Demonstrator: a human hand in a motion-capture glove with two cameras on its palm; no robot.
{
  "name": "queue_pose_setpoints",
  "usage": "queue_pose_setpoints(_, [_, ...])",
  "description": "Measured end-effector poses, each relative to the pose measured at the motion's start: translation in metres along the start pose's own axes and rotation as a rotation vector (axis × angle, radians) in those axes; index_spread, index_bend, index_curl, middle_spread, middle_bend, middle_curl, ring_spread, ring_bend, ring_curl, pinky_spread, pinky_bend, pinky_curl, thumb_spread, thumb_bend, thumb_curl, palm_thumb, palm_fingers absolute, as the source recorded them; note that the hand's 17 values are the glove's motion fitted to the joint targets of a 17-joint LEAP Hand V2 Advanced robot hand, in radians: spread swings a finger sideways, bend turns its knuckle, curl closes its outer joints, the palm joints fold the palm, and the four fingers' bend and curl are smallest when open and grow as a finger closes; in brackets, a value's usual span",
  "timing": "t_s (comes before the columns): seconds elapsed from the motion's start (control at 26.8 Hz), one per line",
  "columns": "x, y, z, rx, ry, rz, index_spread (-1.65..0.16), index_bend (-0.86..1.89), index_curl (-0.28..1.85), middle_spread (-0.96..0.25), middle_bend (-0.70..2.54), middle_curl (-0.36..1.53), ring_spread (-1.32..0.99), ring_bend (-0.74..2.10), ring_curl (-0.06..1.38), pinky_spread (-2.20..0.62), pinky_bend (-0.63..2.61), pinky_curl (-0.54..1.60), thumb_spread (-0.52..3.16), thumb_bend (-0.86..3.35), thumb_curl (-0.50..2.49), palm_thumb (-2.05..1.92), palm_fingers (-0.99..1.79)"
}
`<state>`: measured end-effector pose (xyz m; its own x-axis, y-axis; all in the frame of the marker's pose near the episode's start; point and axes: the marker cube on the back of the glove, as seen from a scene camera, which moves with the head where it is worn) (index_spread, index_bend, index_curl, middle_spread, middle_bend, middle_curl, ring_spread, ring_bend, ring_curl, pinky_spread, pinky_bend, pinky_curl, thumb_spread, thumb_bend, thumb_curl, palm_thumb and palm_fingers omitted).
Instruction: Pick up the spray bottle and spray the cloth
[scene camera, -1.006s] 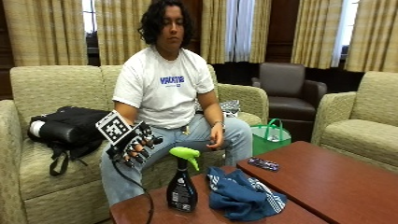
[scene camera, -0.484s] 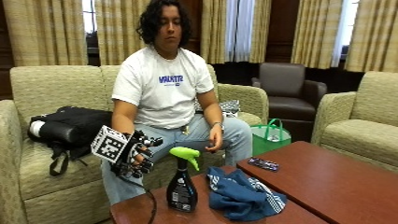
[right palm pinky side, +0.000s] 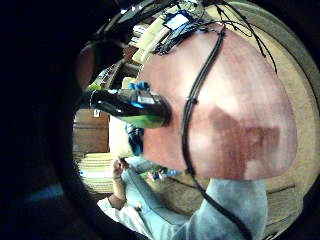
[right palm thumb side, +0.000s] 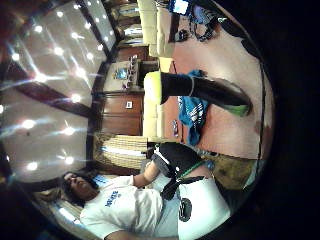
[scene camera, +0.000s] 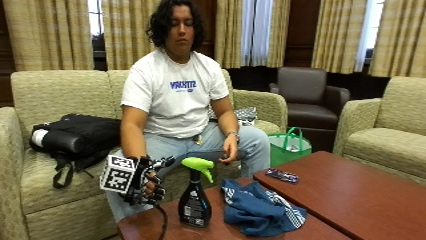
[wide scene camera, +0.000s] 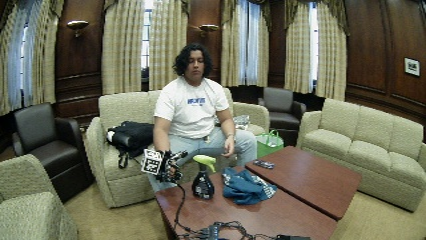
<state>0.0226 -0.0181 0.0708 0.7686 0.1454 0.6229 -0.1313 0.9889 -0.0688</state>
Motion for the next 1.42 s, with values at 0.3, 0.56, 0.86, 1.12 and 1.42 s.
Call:
queue_pose_setpoints(0.3, [0.003,-0.009,0.026,-0.019,-0.093,0.024,-0.41,0.08,0.13,-0.15,0.32,0.33,-0.14,0.54,0.31,0.09,0.59,0.27,0.83,-0.03,0.28,0.52,0.44])
queue_pose_setpoints(0.56, [-0.004,-0.024,0.046,-0.032,-0.070,0.038,-0.42,0.06,0.12,-0.16,0.32,0.35,-0.15,0.54,0.32,0.08,0.61,0.28,0.82,-0.03,0.29,0.52,0.38])
queue_pose_setpoints(0.86, [-0.011,-0.041,0.072,-0.046,-0.075,0.088,-0.45,-0.01,0.04,-0.12,0.30,0.35,-0.13,0.57,0.34,0.09,0.79,0.33,0.80,-0.04,0.31,0.52,0.11])
queue_pose_setpoints(1.12, [-0.023,-0.052,0.086,-0.057,-0.108,0.082,-0.45,0.04,0.03,-0.13,0.35,0.36,-0.13,0.61,0.33,0.09,0.80,0.32,0.79,-0.03,0.32,0.54,0.10])
queue_pose_setpoints(1.42, [-0.029,-0.065,0.102,-0.052,-0.085,0.104,-0.45,0.04,0.01,-0.10,0.35,0.36,-0.12,0.67,0.35,0.09,0.84,0.33,0.77,-0.03,0.33,0.55,0.02])
